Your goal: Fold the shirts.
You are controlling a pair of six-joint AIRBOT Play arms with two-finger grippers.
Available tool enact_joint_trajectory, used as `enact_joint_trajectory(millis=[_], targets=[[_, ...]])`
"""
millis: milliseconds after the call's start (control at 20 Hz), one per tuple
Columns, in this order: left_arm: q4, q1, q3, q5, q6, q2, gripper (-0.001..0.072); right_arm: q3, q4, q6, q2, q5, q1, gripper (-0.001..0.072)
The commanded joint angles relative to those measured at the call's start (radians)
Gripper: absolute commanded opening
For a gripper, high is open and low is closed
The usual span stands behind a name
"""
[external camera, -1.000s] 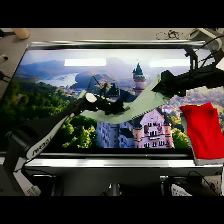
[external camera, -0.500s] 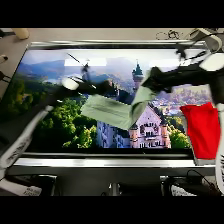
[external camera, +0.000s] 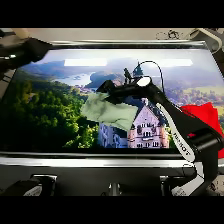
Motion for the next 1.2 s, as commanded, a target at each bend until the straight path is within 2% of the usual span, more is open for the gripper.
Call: enact_joint_trajectory(millis=[0,100,200,250,300,350,450,550,700,750,800,850,900,1000,1150], targets=[[0.046,0.021,0.0,-0.084,0.0,0.08,0.0028,0.001,-0.019,-0.034,0.027,0.07,-0.058,0.0622],[0.102,0.021,-0.006,-0.103,0.0,0.078,0.0029,0.001,-0.285,0.031,0.11,0.206,-0.163,0.0622],[0.159,0.022,-0.02,-0.103,-0.001,0.073,0.0029,-0.005,-0.707,0.128,0.166,0.413,-0.262,0.0621],[0.174,0.022,-0.027,-0.104,-0.001,0.069,0.0029,-0.031,-0.856,0.173,0.172,0.489,-0.287,0.0617],[0.179,0.022,-0.035,-0.105,-0.001,0.064,0.0029,-0.082,-0.894,0.177,0.171,0.523,-0.304,0.0614],[0.179,0.021,-0.045,-0.105,-0.001,0.061,0.0029,-0.146,-0.848,0.167,0.171,0.497,-0.305,0.0615],[0.179,0.021,-0.07,-0.106,-0.001,0.057,0.0029,-0.264,-0.661,0.128,0.159,0.351,-0.282,0.062],[0.179,0.021,-0.087,-0.114,-0.001,0.057,0.0029,-0.309,-0.542,0.093,0.119,0.214,-0.237,0.062],[0.179,0.021,-0.087,-0.138,-0.001,0.06,0.0029,-0.308,-0.444,0.095,0.057,0.164,-0.188,0.0605],[0.179,0.021,-0.087,-0.138,-0.001,0.06,0.0029,-0.308,-0.409,0.094,0.047,0.156,-0.186,0.0504],[0.179,0.021,-0.087,-0.138,0.0,0.06,0.0029,-0.308,-0.373,0.074,0.044,0.142,-0.186,0.0322],[0.179,0.022,-0.087,-0.138,0.0,0.06,0.0029,-0.299,-0.34,0.028,0.045,0.134,-0.191,0.0067],[0.179,0.021,-0.087,-0.137,-0.001,0.06,0.0029,-0.272,-0.303,-0.021,0.048,0.148,-0.207,0.0027],[0.181,0.022,-0.087,-0.135,0.0,0.059,0.0029,-0.152,-0.24,-0.115,0.072,0.248,-0.286,0.0025],[0.187,0.022,-0.087,-0.131,0.0,0.055,0.0029,0.072,-0.281,-0.04,0.157,0.385,-0.481,0.0025]])
